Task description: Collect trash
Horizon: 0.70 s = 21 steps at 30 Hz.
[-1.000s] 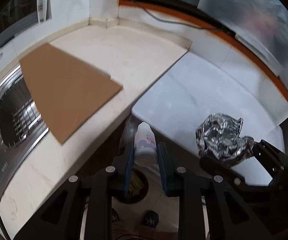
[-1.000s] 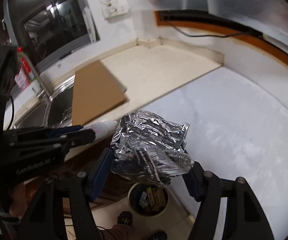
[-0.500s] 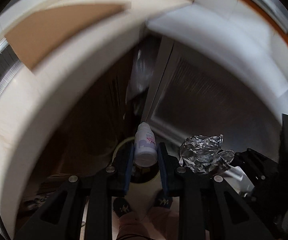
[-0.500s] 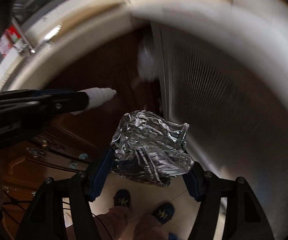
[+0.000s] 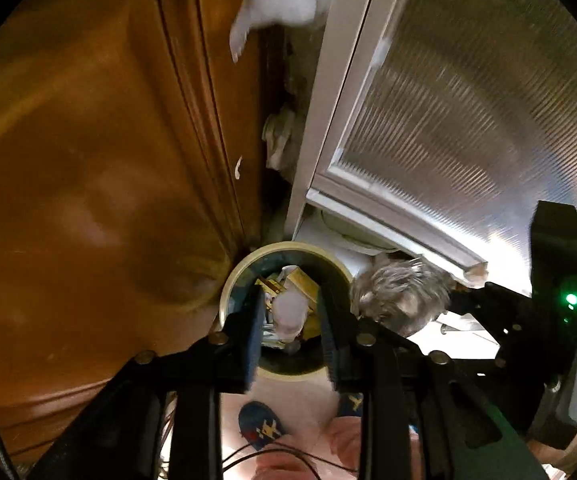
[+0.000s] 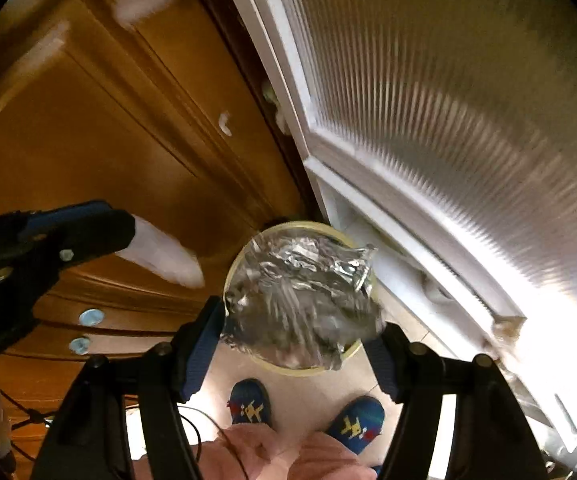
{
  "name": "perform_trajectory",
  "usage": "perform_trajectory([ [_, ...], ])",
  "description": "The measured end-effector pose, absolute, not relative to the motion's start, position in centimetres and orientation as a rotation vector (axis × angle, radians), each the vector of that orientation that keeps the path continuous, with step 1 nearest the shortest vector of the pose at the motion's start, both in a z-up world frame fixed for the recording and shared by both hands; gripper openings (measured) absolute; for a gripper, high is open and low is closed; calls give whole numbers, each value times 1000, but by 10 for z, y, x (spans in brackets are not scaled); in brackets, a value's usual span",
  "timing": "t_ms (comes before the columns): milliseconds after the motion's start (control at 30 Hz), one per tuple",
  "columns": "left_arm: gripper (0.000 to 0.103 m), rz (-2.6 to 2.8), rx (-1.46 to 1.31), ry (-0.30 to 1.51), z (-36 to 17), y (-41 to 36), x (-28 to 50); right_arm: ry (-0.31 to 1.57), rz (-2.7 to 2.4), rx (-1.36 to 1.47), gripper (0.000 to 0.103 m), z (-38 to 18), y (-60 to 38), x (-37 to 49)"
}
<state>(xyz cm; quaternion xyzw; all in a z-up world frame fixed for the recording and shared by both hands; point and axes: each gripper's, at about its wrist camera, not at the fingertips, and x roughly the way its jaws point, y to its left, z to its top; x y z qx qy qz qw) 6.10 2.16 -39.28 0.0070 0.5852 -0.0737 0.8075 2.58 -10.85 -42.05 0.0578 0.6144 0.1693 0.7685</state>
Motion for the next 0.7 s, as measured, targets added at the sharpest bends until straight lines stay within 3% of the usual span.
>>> perform_trajectory([
  [33,47,-151,22,1257,-398,22,62,1339,362,136,68,-430,-109,27],
  [133,66,-135,25,1259,-409,27,62,1346,360,171,68,-449,-109,29],
  [167,69,-136,23,1257,-411,29,62,1347,359,176,70,-454,-109,30],
  [233,86,-125,32,1262,-413,30,61,1349,345,172,78,-461,-109,28],
  [433,93,-112,42,1281,-411,33,57,1328,315,171,79,-455,-112,18],
  [700,94,-135,32,1273,-399,27,49,1287,273,184,79,-423,-119,22],
])
